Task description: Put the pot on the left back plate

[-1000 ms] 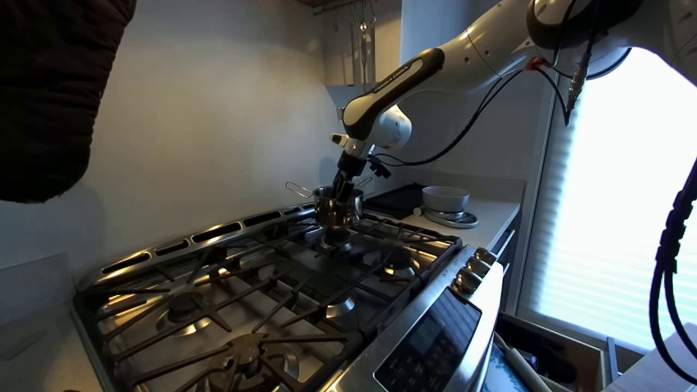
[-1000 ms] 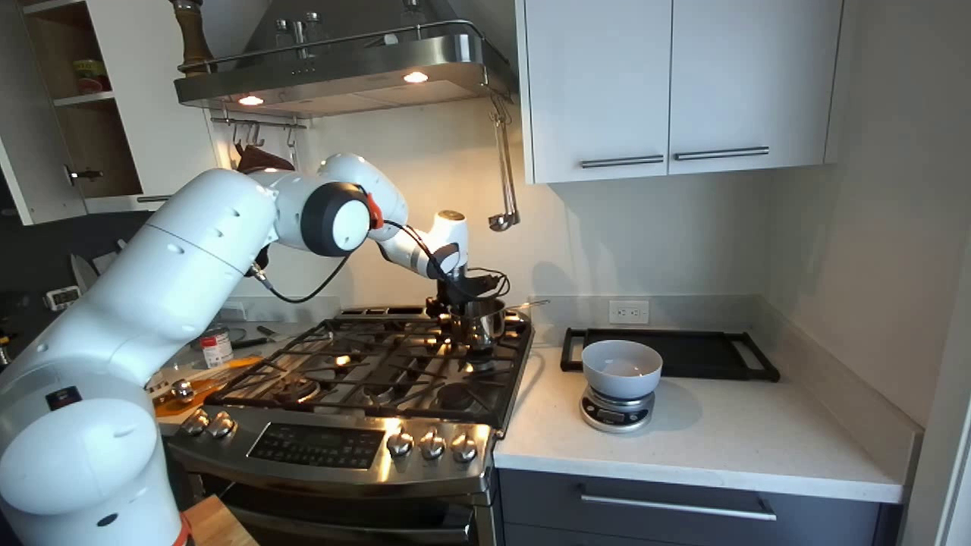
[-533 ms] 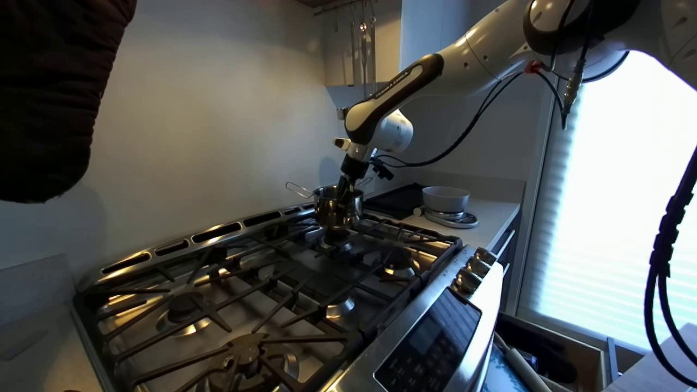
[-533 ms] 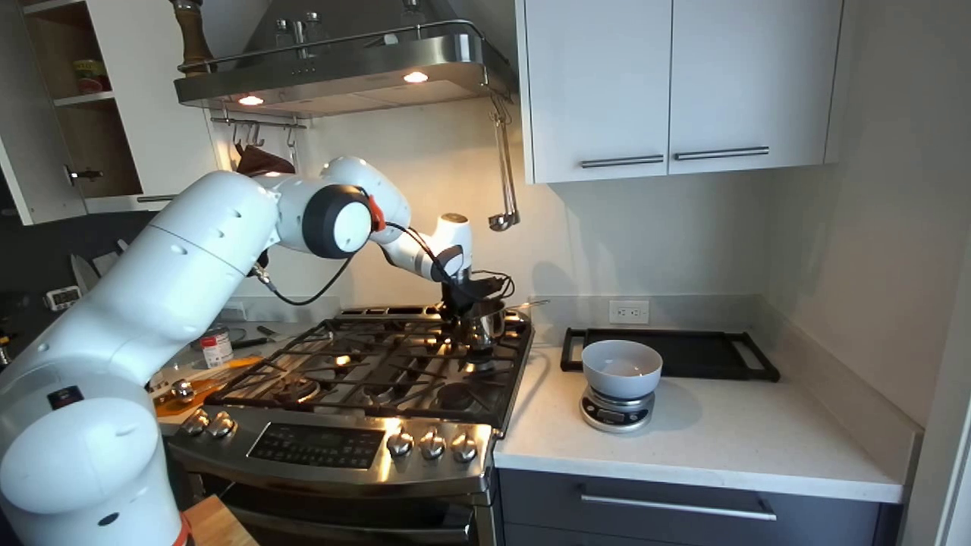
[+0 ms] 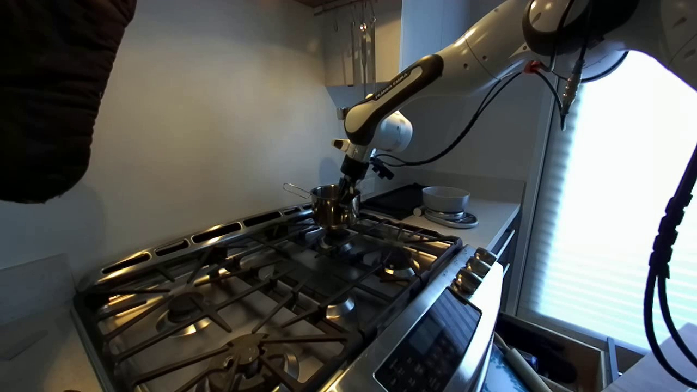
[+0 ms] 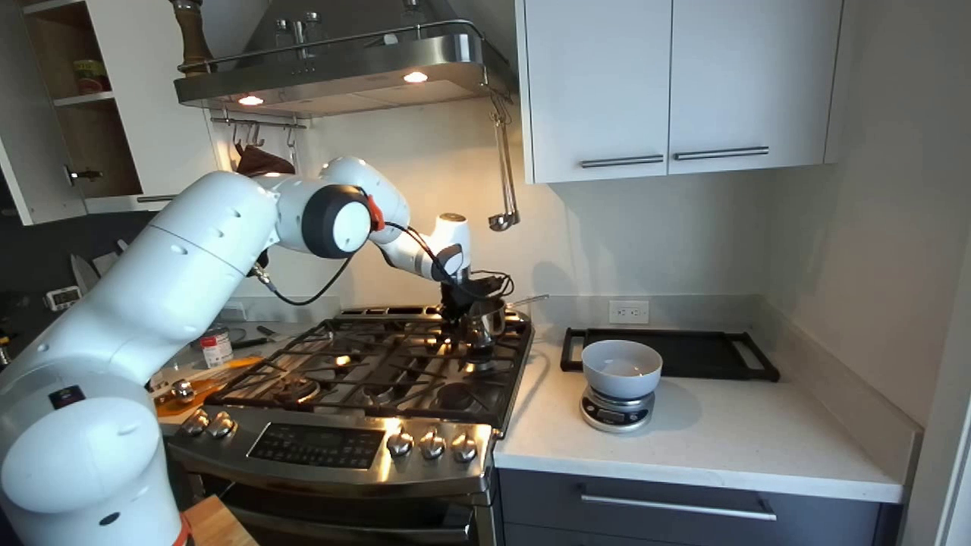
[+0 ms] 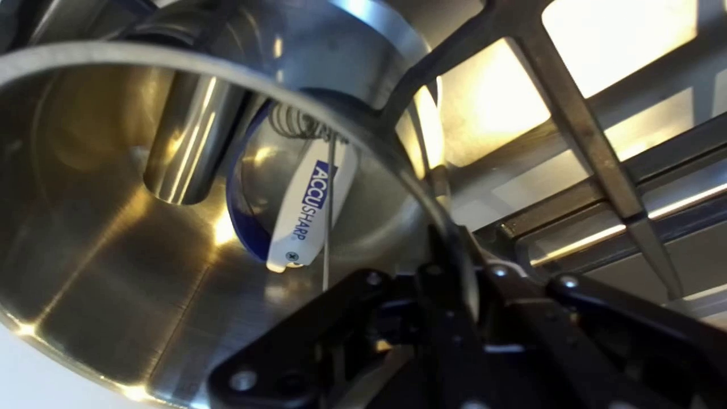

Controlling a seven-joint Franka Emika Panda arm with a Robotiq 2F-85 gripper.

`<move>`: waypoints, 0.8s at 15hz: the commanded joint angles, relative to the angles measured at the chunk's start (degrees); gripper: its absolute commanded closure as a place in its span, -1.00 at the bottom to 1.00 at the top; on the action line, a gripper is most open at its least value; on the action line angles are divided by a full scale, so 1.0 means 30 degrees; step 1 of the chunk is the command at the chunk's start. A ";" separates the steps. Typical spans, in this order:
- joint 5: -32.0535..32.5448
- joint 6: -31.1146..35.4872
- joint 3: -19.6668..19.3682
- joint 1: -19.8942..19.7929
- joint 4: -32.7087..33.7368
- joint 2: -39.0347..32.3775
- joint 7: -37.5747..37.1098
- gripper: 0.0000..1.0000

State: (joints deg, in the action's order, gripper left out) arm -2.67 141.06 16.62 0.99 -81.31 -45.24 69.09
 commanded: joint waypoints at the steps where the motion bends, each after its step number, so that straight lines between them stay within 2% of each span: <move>1: 0.1084 -0.0465 -0.0574 0.0615 -0.0218 0.0698 0.0032 0.97; 7: 0.1947 -0.0951 -0.0184 0.1094 -0.1862 0.2750 0.0674 0.97; 12: 0.1601 -0.1157 0.0560 0.1262 -0.4021 0.5086 0.1817 0.97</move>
State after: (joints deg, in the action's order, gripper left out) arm 2.27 138.02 17.28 5.04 -86.94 -36.84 71.51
